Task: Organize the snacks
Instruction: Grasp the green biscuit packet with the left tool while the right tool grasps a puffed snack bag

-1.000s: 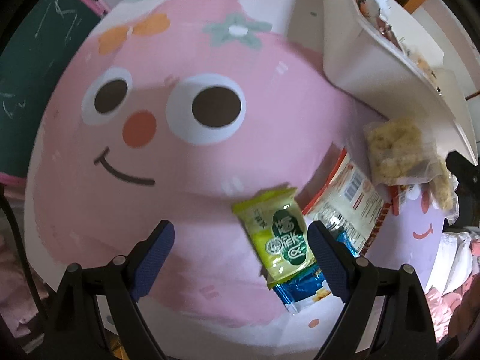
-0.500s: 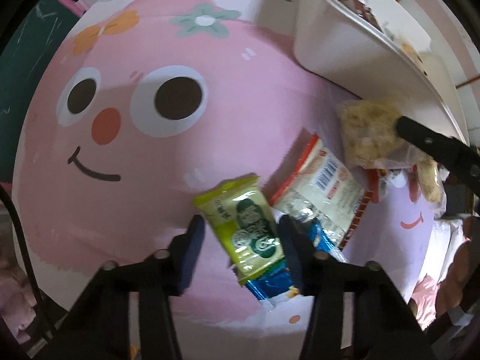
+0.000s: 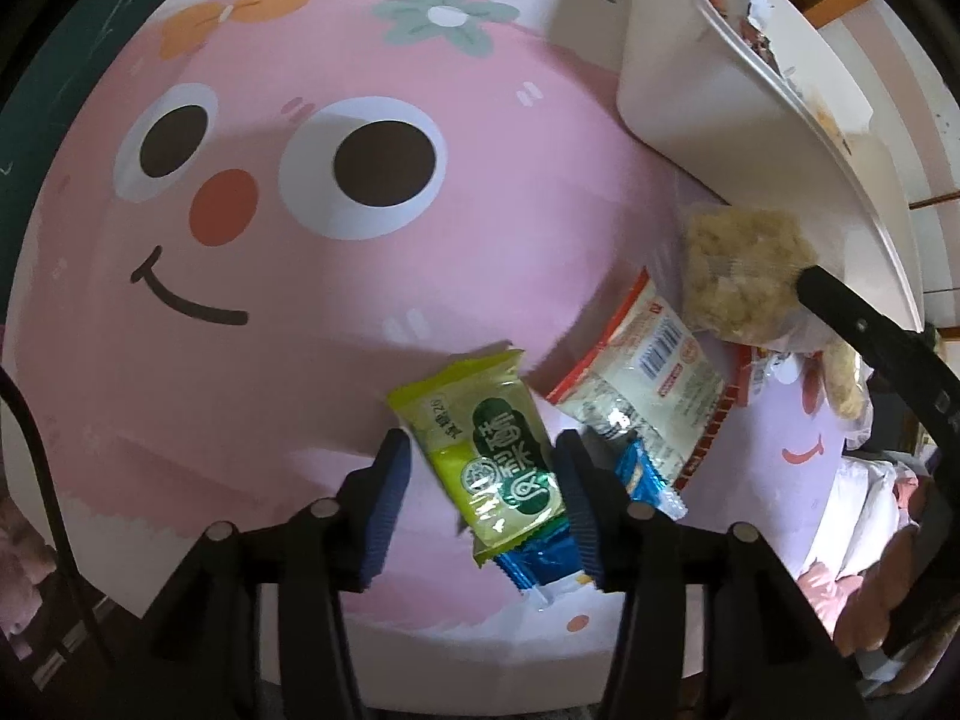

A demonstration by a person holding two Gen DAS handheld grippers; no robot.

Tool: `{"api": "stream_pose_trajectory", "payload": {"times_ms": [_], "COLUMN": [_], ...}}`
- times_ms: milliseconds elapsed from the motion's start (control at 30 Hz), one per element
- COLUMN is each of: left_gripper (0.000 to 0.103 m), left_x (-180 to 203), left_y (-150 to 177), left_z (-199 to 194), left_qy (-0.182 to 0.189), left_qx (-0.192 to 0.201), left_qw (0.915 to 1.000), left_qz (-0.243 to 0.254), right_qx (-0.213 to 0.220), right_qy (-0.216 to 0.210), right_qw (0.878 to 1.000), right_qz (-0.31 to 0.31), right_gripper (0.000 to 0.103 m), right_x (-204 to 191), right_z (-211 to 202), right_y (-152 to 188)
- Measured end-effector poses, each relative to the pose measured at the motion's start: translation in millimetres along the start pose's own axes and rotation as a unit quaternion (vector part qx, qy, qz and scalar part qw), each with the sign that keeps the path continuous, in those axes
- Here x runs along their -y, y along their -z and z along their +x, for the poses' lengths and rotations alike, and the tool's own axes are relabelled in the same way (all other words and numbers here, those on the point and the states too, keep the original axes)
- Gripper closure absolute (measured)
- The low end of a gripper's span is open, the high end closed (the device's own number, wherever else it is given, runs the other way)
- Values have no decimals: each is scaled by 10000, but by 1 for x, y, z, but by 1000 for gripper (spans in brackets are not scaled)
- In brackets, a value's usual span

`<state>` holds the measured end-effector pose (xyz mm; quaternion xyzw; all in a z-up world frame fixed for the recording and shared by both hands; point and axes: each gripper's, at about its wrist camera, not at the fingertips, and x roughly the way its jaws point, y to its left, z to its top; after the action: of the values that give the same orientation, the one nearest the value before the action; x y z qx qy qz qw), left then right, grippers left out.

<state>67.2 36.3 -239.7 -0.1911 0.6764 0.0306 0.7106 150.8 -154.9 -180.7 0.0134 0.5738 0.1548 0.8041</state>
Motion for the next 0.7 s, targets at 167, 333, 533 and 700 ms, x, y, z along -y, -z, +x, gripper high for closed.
{"api": "stream_pose_trajectory", "payload": {"times_ms": [167, 333, 533, 700], "left_gripper": [43, 64, 66, 66], "left_x": [-5, 4, 7, 25], "left_y": [0, 2, 9, 8], "left_z": [7, 7, -9, -46], "left_qy": [-54, -115, -343, -428], "left_qx": [-101, -31, 306, 887], "left_qw": [9999, 9998, 9978, 9921], "left_qz": [-74, 157, 469, 783], "right_qx": [-21, -7, 129, 353], "right_qy": [-30, -33, -68, -85], "right_qw": [10000, 10000, 9999, 9993], "right_qz": [45, 53, 59, 24], "right_gripper": [85, 87, 88, 89], "right_x": [0, -2, -5, -9], "right_z": [-3, -8, -24, -49], "right_y": [4, 8, 13, 14]}}
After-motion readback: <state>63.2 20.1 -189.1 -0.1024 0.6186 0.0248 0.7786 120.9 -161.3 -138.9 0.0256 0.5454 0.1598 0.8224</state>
